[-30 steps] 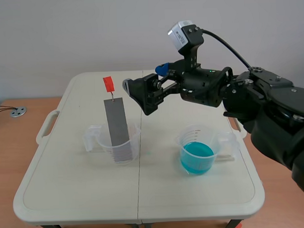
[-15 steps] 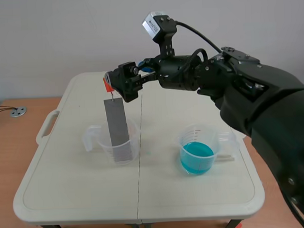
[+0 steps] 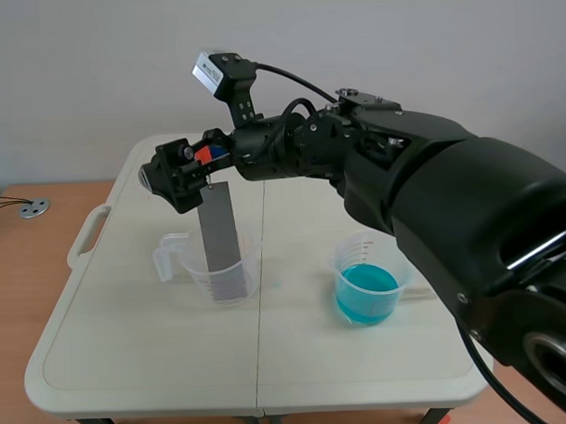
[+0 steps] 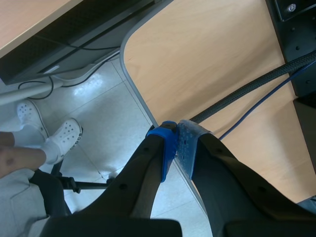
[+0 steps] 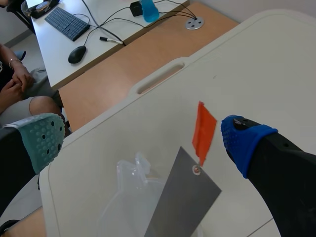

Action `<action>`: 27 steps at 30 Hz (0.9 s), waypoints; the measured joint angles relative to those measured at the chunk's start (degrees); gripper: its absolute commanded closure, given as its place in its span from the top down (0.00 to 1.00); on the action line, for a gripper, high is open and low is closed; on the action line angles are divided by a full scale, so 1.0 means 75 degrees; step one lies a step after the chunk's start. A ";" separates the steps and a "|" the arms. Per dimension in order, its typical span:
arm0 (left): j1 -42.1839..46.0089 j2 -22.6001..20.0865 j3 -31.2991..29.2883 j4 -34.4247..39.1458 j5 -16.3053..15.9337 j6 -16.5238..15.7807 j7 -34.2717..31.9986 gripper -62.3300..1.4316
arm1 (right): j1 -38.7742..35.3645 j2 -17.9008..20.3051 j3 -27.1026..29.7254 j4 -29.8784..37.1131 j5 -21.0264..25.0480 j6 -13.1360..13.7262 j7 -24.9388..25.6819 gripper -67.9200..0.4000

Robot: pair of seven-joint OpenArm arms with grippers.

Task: Hold the metal plate by the orange handle, dip it into the blue solution, take it out and point at it, then put the plate back in the beaker on the left.
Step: 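Lift the metal plate out of the left beaker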

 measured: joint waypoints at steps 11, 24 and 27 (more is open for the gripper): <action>-0.0125 0.0000 0.0000 0.0000 -0.0003 0.0000 0.0023 0.05 | -0.0012 0.0070 0.0017 -0.0023 -0.0003 -0.0207 0.0297 0.83; -0.0125 0.0000 0.0000 0.0000 -0.0003 0.0000 0.0023 0.05 | -0.0012 0.0070 0.0017 -0.0023 0.0000 -0.0204 0.0411 0.42; -0.0125 0.0000 0.0000 0.0000 -0.0003 0.0000 0.0023 0.05 | -0.0012 0.0070 0.0017 -0.0023 0.0000 -0.0204 0.0411 0.35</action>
